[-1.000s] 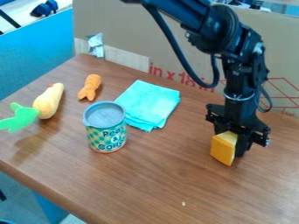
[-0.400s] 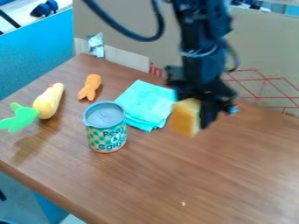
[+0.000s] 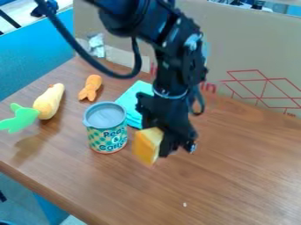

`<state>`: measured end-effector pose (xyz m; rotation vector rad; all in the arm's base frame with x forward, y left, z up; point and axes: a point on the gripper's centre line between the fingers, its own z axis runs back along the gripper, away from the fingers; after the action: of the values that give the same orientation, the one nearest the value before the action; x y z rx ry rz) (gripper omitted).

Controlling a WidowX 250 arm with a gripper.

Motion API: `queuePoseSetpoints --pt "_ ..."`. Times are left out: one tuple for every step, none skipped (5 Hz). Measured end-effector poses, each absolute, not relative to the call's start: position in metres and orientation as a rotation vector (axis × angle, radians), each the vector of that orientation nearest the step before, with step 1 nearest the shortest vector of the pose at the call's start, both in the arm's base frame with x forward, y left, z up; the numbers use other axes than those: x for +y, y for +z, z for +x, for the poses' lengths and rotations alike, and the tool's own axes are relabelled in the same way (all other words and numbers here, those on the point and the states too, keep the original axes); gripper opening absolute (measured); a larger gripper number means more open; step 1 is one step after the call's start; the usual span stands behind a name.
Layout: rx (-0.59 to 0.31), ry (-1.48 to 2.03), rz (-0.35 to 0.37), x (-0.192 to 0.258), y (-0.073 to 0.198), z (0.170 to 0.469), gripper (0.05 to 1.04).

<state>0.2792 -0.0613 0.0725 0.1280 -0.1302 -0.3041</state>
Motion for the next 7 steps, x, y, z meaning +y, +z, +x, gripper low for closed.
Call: queuePoseSetpoints --pt "-0.108 -0.337 0.091 -0.067 0.065 0.27 0.471" --pt "-0.054 -0.379 0.02 -0.072 0.061 0.255 0.471" --pt "0.025 -0.474 -0.099 -0.086 0.05 0.244 0.471" --pt "0.051 -0.528 -0.101 -0.099 0.035 0.238 0.471" --pt "0.052 -0.586 -0.094 -0.113 0.02 0.237 0.452" --pt "0.024 -0.632 -0.049 -0.123 0.013 0.236 0.452" --pt "0.016 -0.645 -0.053 -0.128 0.013 0.235 0.525"
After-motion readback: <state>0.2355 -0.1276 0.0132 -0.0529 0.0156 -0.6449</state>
